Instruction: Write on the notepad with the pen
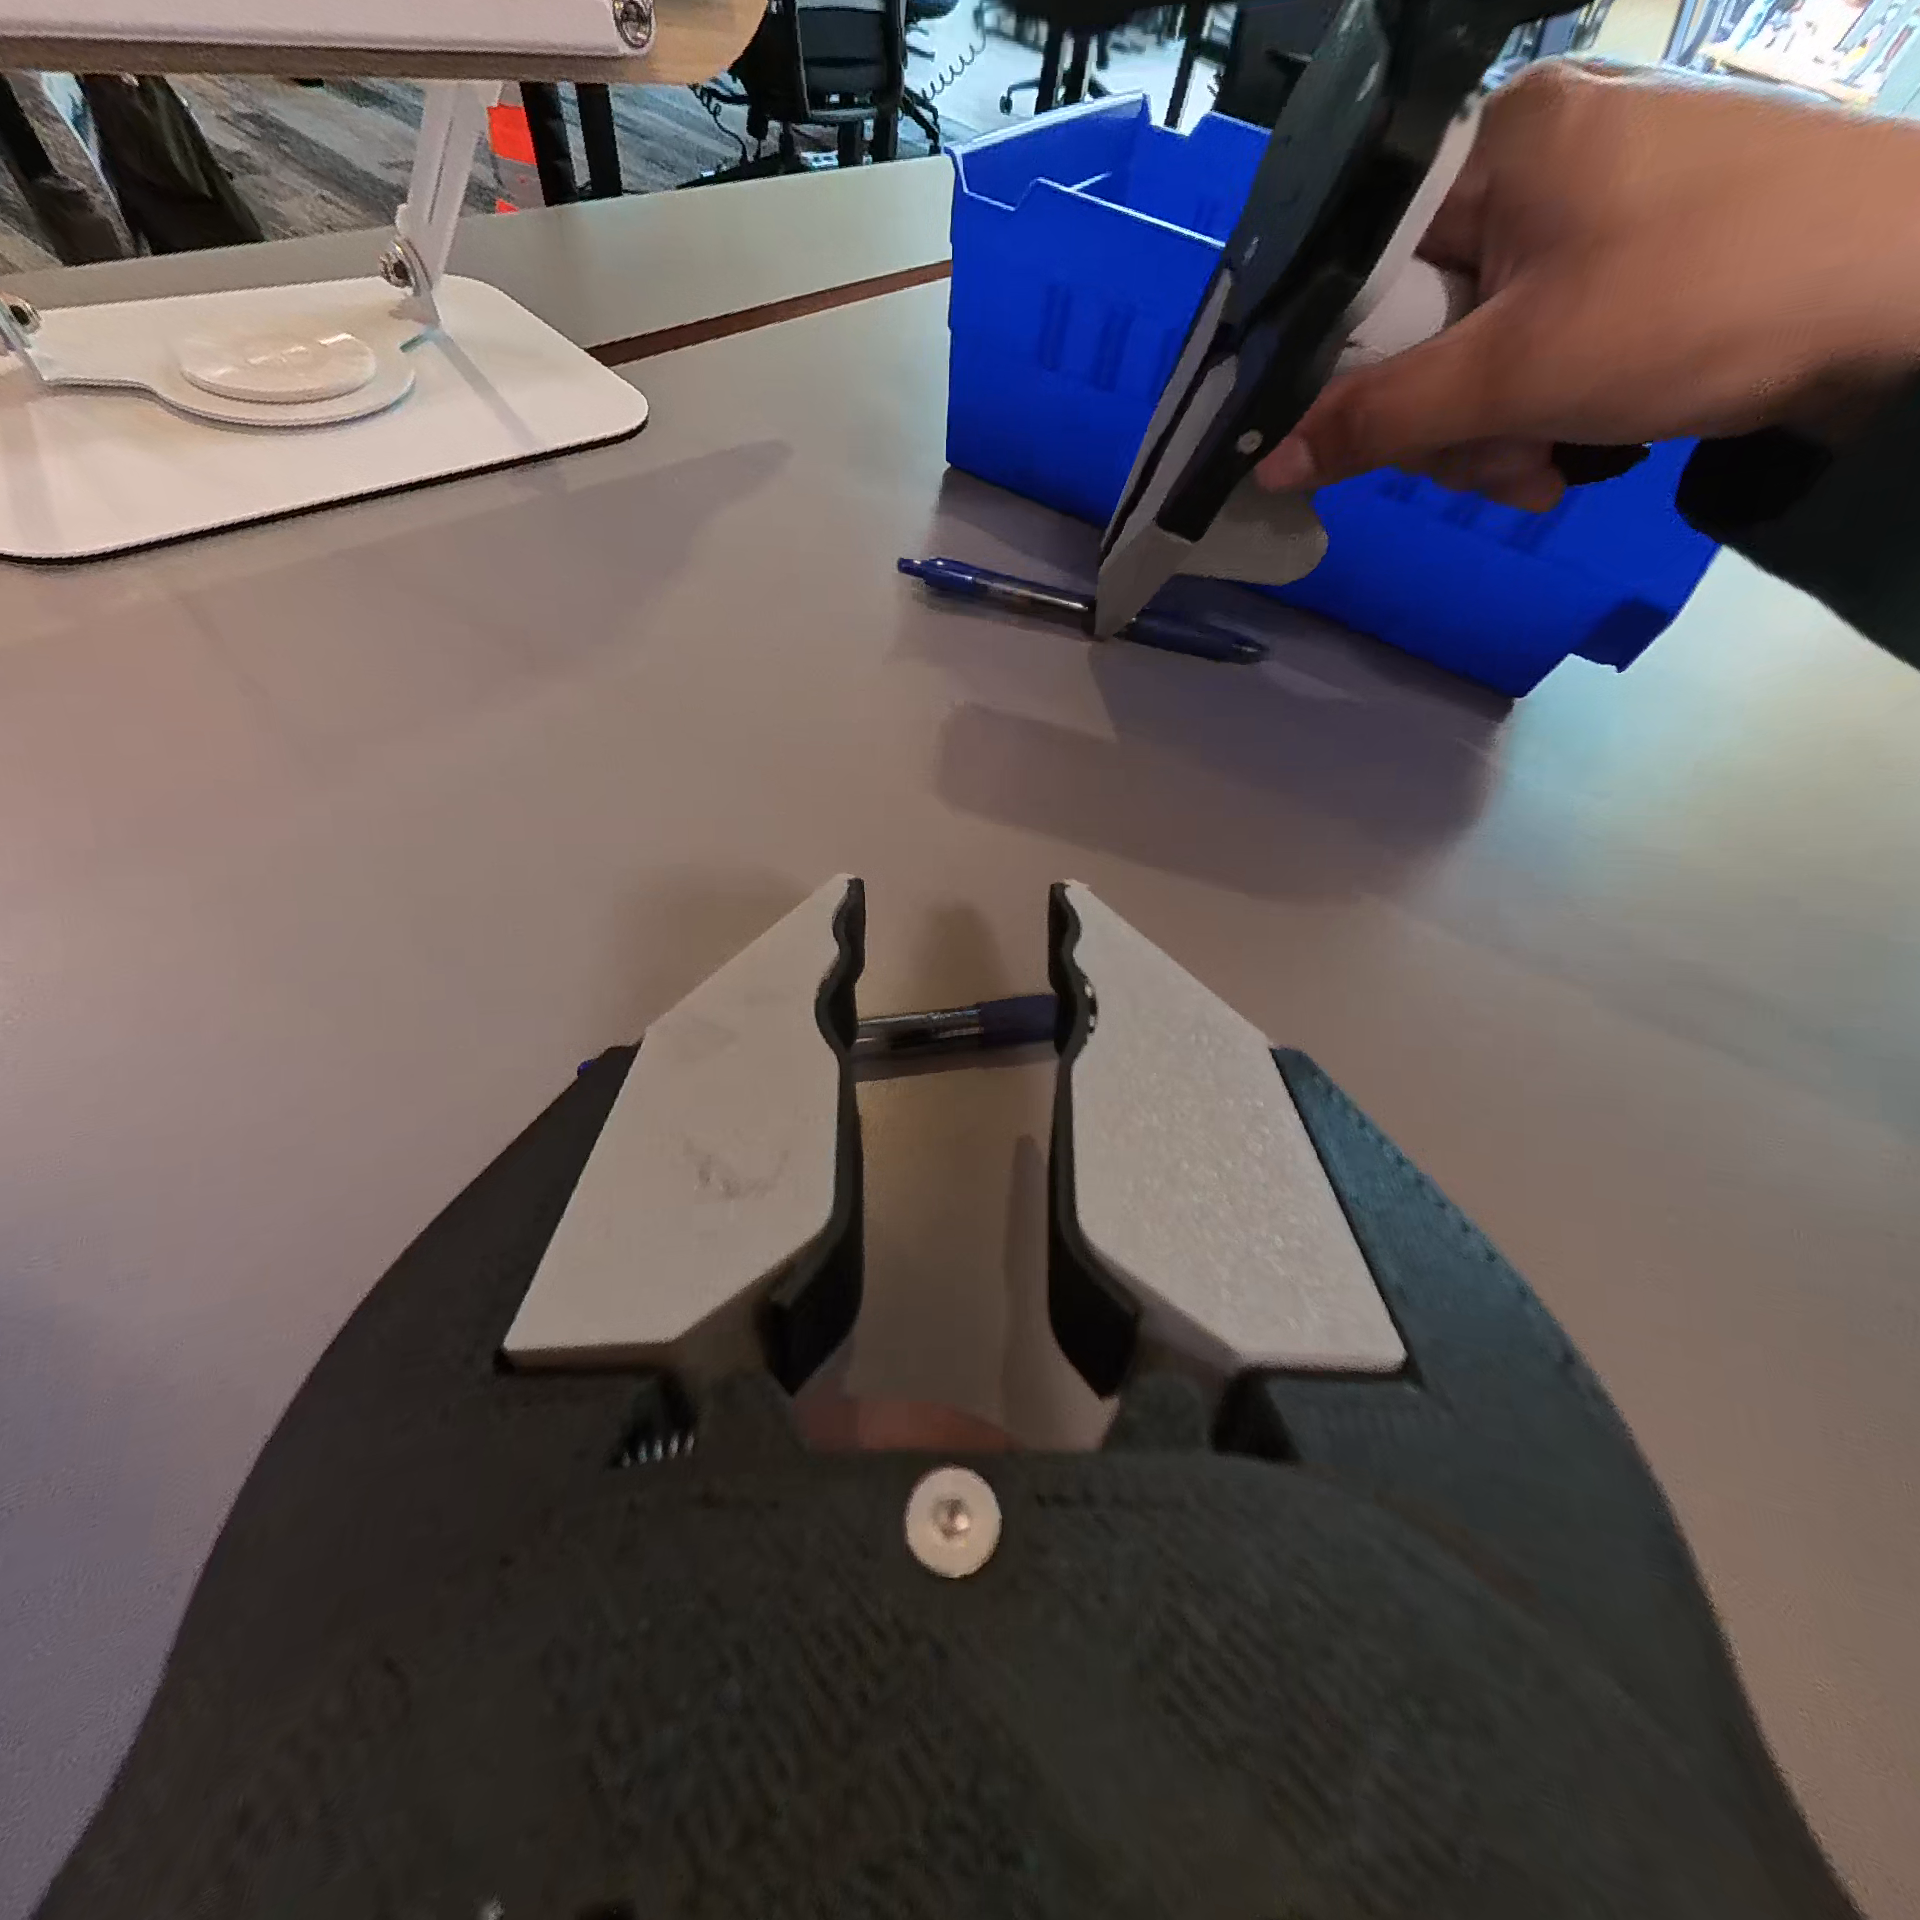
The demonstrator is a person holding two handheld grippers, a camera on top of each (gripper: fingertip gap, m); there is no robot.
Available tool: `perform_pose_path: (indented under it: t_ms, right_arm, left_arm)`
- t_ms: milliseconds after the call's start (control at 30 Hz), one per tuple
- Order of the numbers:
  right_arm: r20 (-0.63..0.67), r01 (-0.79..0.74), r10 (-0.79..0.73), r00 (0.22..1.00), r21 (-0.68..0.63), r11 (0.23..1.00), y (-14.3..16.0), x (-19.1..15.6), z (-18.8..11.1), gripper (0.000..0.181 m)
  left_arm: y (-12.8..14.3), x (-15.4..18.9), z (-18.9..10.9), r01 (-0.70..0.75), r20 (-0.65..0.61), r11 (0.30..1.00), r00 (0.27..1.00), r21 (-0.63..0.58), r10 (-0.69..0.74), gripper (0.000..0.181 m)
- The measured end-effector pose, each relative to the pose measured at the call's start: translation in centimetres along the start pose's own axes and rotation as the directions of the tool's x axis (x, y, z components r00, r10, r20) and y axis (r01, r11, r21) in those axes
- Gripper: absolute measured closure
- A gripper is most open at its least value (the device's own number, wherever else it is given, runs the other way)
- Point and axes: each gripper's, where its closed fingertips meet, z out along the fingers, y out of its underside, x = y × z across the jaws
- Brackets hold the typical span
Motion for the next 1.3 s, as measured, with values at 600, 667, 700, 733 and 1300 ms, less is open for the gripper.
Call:
perform_pose_path:
  t_ms: [600,667,700,733,1300]
  right_arm:
    - [0.012,-0.243,0.280,0.960,0.528,0.814,1.7,11.3,-17.3,0.175]
    - [0.028,-0.300,0.329,0.944,0.490,0.819,2.9,13.1,-15.0,0.175]
    - [0.036,-0.323,0.345,0.938,0.458,0.828,3.5,13.7,-13.4,0.175]
    - [0.039,-0.342,0.361,0.932,0.423,0.839,4.2,14.2,-11.6,0.175]
    - [0.151,-0.280,0.236,0.960,0.583,0.762,1.5,10.1,-14.7,0.161]
  left_arm:
    - [0.2,0.2,0.2,-0.021,0.005,1.000,1.000,-0.014,0.021,0.148]
    - [0.2,0.2,0.2,-0.022,0.005,1.000,1.000,-0.015,0.022,0.148]
    - [0.2,0.2,0.2,-0.020,0.006,1.000,1.000,-0.014,0.020,0.148]
    - [0.2,0.2,0.2,-0.018,0.005,1.000,1.000,-0.013,0.018,0.148]
    - [-0.1,-0.4,0.0,-0.012,0.031,1.000,0.999,0.006,0.012,0.148]
